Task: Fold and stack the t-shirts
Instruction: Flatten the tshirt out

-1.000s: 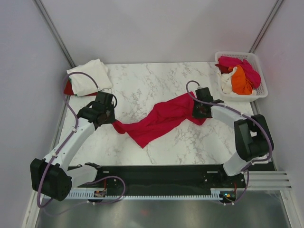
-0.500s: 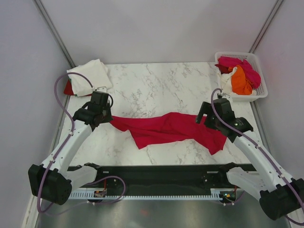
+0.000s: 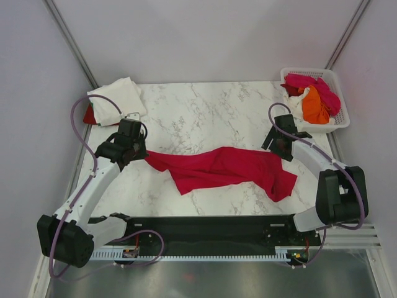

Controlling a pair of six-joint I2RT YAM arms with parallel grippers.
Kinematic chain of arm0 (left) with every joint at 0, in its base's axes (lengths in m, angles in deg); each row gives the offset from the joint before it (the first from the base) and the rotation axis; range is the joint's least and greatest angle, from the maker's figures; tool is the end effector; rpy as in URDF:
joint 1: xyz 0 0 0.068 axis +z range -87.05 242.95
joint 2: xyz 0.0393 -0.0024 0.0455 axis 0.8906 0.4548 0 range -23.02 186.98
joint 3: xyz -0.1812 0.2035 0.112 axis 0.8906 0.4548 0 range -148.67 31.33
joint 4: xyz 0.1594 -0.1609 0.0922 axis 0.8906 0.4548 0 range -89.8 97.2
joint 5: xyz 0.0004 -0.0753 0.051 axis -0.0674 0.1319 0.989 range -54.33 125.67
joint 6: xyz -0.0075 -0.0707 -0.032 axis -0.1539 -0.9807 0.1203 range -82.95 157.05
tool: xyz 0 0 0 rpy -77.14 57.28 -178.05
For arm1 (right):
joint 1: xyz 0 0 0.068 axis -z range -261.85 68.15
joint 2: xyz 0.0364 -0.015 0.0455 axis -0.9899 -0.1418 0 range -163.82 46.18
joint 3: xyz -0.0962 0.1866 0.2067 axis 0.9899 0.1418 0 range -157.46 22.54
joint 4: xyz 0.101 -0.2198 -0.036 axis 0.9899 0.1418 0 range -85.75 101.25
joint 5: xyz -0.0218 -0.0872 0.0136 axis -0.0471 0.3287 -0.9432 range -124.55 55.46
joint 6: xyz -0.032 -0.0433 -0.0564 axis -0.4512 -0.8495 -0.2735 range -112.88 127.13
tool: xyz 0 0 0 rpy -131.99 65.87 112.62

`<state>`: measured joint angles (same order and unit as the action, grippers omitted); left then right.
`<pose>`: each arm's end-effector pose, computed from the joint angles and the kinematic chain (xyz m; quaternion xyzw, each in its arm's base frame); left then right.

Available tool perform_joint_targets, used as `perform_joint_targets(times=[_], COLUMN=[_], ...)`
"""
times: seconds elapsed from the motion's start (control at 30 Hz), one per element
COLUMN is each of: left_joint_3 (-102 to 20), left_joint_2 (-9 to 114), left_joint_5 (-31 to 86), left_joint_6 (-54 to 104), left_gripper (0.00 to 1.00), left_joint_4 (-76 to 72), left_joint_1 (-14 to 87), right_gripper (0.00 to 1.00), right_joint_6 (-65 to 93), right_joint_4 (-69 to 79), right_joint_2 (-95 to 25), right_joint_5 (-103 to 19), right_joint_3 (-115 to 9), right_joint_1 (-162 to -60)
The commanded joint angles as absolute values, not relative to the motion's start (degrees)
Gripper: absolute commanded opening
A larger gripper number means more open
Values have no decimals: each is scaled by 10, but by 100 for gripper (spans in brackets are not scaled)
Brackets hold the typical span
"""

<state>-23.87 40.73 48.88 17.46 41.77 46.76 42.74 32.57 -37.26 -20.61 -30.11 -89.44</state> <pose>0.2114 -0.0455 0.2895 -0.0669 0.9322 -0.0012 0.3557 0.2837 0.0216 0.2145 0.2630 0.9205 -0.0114 0.2888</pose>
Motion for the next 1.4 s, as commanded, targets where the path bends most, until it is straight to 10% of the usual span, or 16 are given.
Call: perform_joint_targets(times=[0.0, 0.37, 0.43, 0.6, 0.9, 1.2, 1.23, 1.27, 1.37], left_joint_3=[-238, -238, -238, -237, -237, -233, -234, -235, -236], left_joint_2=[404, 408, 409, 411, 404, 387, 389, 391, 393], left_joint_5=[475, 462, 462, 464, 479, 510, 510, 508, 507], left_joint_6=[196, 197, 199, 199, 198, 191, 191, 191, 191], left_gripper=[2, 2, 2, 2, 2, 2, 2, 2, 2], left_joint_4=[396, 392, 392, 392, 392, 393, 394, 393, 393], left_joint_1=[471, 471, 471, 471, 471, 476, 478, 481, 488], right_gripper=[82, 76, 64, 0, 0, 0, 13, 56, 98], right_joint_6=[425, 421, 418, 390, 259, 349, 372, 396, 468], right_joint_4=[272, 211, 198, 190, 325, 337, 356, 370, 407], right_joint_2=[-383, -439, -457, -458, -339, -43, -30, -18, -29], right_joint_5=[-208, -208, -221, -222, -149, -169, -167, -159, -128], right_joint_3=[-291, -244, -245, -274, -533, -280, -222, -199, -156], right_joint_1=[-894, -857, -852, -856, -944, -1059, -1060, -1059, -1068])
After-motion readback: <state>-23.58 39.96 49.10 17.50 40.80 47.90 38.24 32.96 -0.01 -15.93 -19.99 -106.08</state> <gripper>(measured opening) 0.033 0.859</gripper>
